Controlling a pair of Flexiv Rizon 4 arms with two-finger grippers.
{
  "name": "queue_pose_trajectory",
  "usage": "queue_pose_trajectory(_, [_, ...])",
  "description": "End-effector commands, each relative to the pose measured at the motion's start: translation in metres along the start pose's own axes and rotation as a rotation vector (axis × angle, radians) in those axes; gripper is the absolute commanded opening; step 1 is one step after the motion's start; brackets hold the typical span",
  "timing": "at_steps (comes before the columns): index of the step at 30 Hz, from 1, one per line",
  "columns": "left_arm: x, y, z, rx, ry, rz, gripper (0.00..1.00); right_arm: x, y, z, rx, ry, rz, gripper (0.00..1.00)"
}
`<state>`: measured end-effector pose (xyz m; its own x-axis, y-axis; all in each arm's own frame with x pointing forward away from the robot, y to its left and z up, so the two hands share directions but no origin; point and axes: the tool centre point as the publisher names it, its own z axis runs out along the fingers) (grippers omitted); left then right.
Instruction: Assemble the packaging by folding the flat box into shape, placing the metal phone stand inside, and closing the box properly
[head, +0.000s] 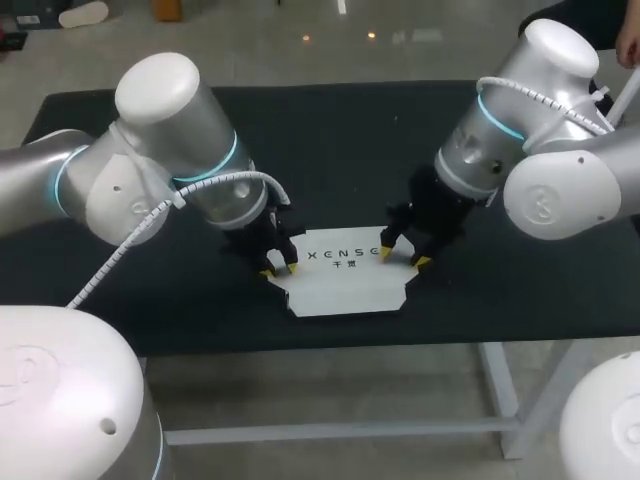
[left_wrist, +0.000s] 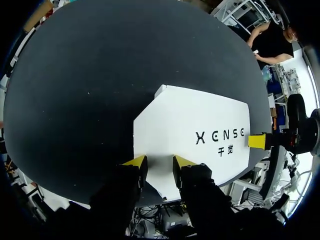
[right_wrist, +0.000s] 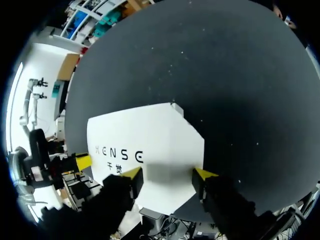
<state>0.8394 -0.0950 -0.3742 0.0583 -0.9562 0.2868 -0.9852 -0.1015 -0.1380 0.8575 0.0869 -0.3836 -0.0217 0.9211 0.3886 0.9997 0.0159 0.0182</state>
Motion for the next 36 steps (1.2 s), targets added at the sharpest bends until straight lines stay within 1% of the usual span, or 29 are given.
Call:
queue_pose_trajectory(1, [0.000, 0.000, 0.004, 0.000, 0.000, 0.000, 0.34, -0.004, -0.007, 0.003, -0.030, 0.020, -0.004, 0.65])
queue_pose_trajectory(2, [0.000, 0.000, 0.004, 0.000, 0.001, 0.000, 0.34, -0.004, -0.007, 0.003, -0.032, 0.022, -0.004, 0.60])
queue_pose_trajectory(4, [0.000, -0.001, 0.005, -0.001, -0.001, 0.001, 0.35, -0.004, -0.007, 0.003, -0.034, 0.029, -0.003, 0.57])
queue_pose_trajectory(6, [0.000, -0.001, 0.006, -0.003, 0.001, 0.001, 0.34, -0.005, -0.007, 0.004, -0.035, 0.033, -0.004, 0.49])
queue_pose_trajectory(9, [0.000, -0.001, 0.006, -0.005, 0.001, 0.003, 0.36, -0.005, -0.007, 0.005, -0.037, 0.037, -0.008, 0.47])
queue_pose_trajectory(12, [0.000, -0.002, 0.006, -0.007, 0.003, 0.008, 0.36, -0.004, -0.007, 0.006, -0.040, 0.039, -0.013, 0.47])
queue_pose_trajectory(18, [-0.001, -0.002, 0.008, -0.013, 0.012, 0.015, 0.35, -0.005, -0.007, 0.007, -0.052, 0.056, -0.021, 0.48])
queue_pose_trajectory(25, [0.001, -0.001, 0.010, -0.036, 0.061, 0.035, 0.33, -0.007, -0.006, 0.009, -0.055, 0.075, -0.022, 0.47])
queue_pose_trajectory(27, [0.001, 0.000, 0.011, -0.036, 0.063, 0.037, 0.33, -0.008, -0.006, 0.009, -0.056, 0.081, -0.021, 0.47])
queue_pose_trajectory(31, [0.000, 0.000, 0.013, -0.042, 0.084, 0.043, 0.34, -0.008, -0.006, 0.010, -0.056, 0.090, -0.021, 0.47])
queue_pose_trajectory(36, [0.000, -0.001, 0.016, -0.047, 0.110, 0.045, 0.38, -0.009, -0.005, 0.011, -0.056, 0.097, -0.021, 0.47])
